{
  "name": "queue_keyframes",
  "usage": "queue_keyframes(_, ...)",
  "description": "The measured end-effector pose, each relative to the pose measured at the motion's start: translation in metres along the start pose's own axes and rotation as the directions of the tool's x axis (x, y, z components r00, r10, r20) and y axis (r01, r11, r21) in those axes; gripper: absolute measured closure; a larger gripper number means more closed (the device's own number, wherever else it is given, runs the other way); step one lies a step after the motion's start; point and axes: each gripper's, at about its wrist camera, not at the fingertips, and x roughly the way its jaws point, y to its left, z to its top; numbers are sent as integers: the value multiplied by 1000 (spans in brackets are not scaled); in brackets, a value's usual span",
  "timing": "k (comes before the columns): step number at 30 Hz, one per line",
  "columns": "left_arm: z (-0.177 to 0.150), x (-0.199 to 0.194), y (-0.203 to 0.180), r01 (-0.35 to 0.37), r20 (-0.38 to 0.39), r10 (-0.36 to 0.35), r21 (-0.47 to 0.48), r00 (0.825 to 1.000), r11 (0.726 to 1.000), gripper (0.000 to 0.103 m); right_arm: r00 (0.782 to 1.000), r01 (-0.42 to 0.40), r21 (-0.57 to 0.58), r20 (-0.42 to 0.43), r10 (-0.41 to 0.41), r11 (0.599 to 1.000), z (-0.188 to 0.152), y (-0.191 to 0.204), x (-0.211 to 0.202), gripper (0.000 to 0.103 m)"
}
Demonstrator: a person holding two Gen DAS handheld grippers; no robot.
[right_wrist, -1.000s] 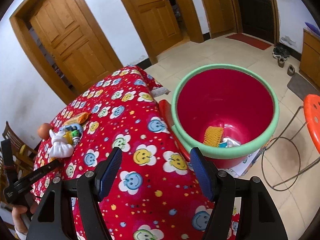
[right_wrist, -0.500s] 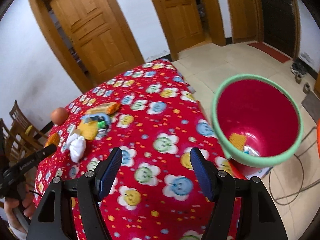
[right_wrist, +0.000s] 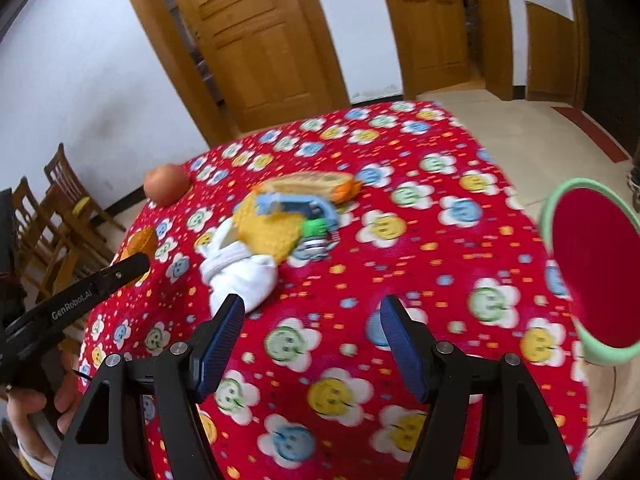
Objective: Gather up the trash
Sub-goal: 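Grasp the white cloth with right gripper while left gripper holds the orange bag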
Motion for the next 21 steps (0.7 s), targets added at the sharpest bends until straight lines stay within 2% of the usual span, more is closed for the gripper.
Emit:
queue_keyframes(3, -3, 3, 5, -33, 14, 33, 15, 999, 999, 74, 999, -16, -1, -28, 16, 1000, 0, 11, 18, 31)
queue_keyframes(11, -5, 13, 16, -8, 3, 8, -12, 1000, 1000, 74, 995, -60, 11, -75, 61, 998, 2, 24, 52, 32)
queue_keyframes(15, -6, 16, 21, 3, -1, -3, -27, 1000, 1000, 74, 994, -74, -3, -86, 73, 997, 3, 30, 64, 45)
queue_keyframes(19, -7, 16, 21, 13, -5, -13, -29, 1000, 999, 74, 992, -102, -31, -83, 99, 994, 2, 37, 67, 72)
queue_keyframes(21, -7, 15, 20, 14, -4, -14, -28, 1000, 1000, 74, 991, -114, -42, -74, 111, 993, 1, 40, 66, 81)
